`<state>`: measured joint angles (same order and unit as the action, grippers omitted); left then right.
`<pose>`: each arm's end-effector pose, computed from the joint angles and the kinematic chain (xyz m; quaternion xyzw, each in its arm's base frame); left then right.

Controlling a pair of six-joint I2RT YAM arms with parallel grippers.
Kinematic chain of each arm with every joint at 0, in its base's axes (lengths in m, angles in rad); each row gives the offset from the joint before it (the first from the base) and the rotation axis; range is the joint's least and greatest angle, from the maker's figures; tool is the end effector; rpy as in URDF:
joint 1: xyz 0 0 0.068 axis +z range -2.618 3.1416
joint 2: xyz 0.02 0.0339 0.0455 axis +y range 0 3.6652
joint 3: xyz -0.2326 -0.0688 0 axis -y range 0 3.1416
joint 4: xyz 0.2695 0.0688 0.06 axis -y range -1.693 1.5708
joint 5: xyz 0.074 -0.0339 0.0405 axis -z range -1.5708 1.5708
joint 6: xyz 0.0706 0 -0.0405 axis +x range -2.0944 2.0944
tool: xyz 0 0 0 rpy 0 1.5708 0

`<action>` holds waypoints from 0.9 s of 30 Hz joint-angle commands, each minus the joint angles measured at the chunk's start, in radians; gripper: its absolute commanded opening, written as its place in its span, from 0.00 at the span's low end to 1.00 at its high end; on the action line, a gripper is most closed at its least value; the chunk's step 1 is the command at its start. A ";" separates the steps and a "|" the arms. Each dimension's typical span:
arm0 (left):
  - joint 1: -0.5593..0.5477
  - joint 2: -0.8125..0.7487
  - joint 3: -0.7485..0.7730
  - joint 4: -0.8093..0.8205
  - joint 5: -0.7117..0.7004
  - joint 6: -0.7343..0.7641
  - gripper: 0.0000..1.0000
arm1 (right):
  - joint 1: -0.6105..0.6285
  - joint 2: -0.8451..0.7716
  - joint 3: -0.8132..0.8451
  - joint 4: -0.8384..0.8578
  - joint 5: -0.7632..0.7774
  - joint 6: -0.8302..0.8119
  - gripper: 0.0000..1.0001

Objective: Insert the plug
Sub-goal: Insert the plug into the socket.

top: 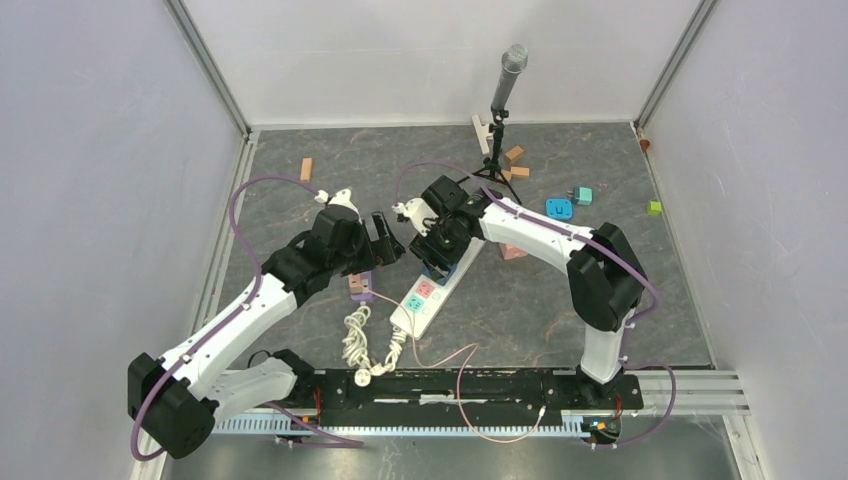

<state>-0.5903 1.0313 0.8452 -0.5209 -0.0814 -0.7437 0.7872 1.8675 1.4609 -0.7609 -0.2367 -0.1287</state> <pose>0.2410 -0.1545 0.2284 -0.0865 0.9034 -0.2297 0.3515 0.2814 0.3058 0.1533 -0.4513 0.8622 0.1738 0.1508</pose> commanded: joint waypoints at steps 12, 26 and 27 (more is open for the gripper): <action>0.005 -0.019 -0.001 0.044 -0.024 0.000 1.00 | 0.020 0.018 -0.013 0.041 0.036 -0.029 0.00; 0.005 -0.012 -0.005 0.054 -0.016 0.000 1.00 | 0.036 0.034 -0.022 0.020 0.097 -0.059 0.00; 0.005 -0.012 -0.004 0.055 -0.014 0.000 1.00 | 0.038 0.039 -0.019 0.014 0.102 -0.062 0.00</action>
<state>-0.5903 1.0309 0.8440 -0.5140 -0.0811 -0.7437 0.8127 1.8694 1.4490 -0.7460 -0.1810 -0.1581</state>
